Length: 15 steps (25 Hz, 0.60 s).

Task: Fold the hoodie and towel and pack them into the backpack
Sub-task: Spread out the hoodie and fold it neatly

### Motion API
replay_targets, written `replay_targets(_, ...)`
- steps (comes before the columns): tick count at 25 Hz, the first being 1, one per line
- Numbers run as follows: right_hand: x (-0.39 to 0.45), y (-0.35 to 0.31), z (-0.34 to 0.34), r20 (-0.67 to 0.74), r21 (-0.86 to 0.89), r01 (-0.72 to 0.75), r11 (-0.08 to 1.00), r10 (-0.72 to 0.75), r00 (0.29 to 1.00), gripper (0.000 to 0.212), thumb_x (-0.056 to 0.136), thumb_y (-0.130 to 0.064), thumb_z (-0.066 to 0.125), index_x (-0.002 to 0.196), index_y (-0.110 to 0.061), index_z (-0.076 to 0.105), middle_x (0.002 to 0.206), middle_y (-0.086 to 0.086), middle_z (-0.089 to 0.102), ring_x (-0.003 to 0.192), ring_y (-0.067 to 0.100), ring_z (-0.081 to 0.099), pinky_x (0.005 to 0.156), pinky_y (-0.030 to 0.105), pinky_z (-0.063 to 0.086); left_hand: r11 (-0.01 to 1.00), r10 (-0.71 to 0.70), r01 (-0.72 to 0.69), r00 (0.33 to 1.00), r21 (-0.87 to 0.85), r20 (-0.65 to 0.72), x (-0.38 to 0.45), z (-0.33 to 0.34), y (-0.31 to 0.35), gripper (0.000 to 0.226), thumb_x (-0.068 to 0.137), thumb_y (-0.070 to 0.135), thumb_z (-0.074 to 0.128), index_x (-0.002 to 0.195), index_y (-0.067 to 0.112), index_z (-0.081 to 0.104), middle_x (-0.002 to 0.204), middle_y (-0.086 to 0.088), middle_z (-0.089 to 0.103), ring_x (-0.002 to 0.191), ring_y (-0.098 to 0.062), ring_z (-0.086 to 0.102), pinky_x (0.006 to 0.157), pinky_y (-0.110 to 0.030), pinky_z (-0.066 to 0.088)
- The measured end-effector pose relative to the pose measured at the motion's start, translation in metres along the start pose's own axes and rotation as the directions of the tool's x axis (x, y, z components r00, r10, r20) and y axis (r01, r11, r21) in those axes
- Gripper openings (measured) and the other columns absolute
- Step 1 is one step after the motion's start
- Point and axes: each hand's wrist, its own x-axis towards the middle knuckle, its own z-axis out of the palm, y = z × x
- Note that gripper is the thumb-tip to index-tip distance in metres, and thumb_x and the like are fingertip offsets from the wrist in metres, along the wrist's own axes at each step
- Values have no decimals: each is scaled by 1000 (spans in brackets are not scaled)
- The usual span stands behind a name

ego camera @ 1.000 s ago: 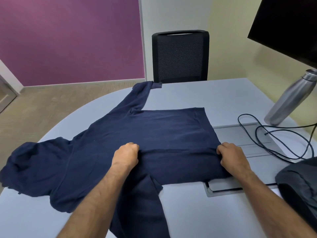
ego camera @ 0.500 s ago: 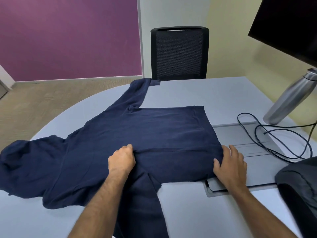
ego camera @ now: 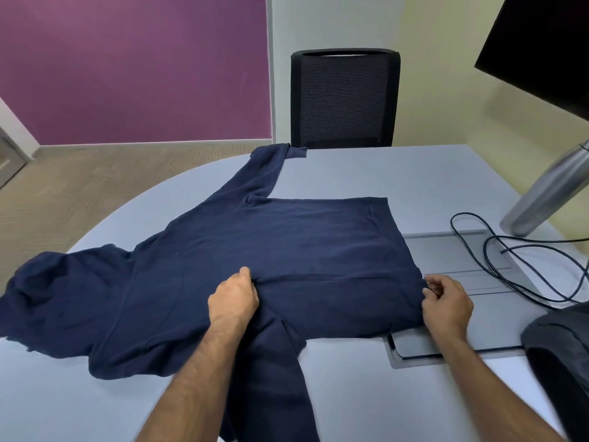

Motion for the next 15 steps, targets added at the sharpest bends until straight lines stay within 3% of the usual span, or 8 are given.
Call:
replay_targets(3, -2, 9, 3, 81, -296, 134, 946, -115, 990, 19, 86, -4, 62, 102, -5, 70, 107, 16, 69, 100, 36, 56, 89, 45, 48, 999, 15, -10, 995, -42, 100, -1, -4, -11, 33, 101, 50, 38, 98, 18, 46, 98, 3, 61, 91, -23, 55, 78, -41, 46)
replay_targets(6, -25, 8, 8, 69, -285, 388, 877, -385, 920, 33, 89, -24, 48, 103, -5, 71, 110, 14, 69, 108, 36, 56, 92, 51, 45, 990, 117, -107, 987, -94, 109, -4, -13, -45, 46, 97, 65, 32, 102, 25, 54, 106, 8, 64, 102, -21, 56, 89, -44, 43)
replay_targets(8, -47, 4, 16, 154, -283, 501, 818, -477, 866, 45, 90, -35, 42, 108, -5, 72, 118, 14, 67, 112, 35, 57, 94, 51, 45, 975, 153, -137, 985, -177, 79, -9, -19, -82, 47, 94, 70, 34, 101, 30, 57, 102, 12, 66, 100, -17, 59, 90, -43, 46)
replay_targets(11, -66, 8, 29, 367, -349, 514, 783, -390, 844, 62, 91, -50, 33, 125, -10, 66, 135, 14, 60, 123, 34, 54, 101, 51, 41, 940, 176, -163, 984, -300, 16, -24, -31, -151, 54, 82, 85, 40, 102, 37, 57, 98, 17, 65, 94, -7, 59, 88, -40, 50)
replay_targets(13, -73, 16, 35, 461, -407, 534, 741, -339, 820, 72, 92, -58, 23, 140, -14, 54, 149, 12, 47, 138, 30, 42, 113, 48, 30, 940, 195, -185, 981, -285, 6, -43, -47, -196, 62, 70, 89, 52, 114, 46, 53, 107, 20, 62, 103, -4, 55, 91, -36, 49)
replay_targets(15, -73, 28, 35, 495, -442, 547, 710, -316, 810, 77, 92, -62, 15, 149, -17, 41, 158, 10, 33, 147, 26, 27, 119, 45, 17, 948, 268, -246, 960, -204, 84, -60, -63, -223, 89, 56, 89, 65, 131, 48, 43, 120, 24, 55, 110, -3, 49, 96, -33, 45)
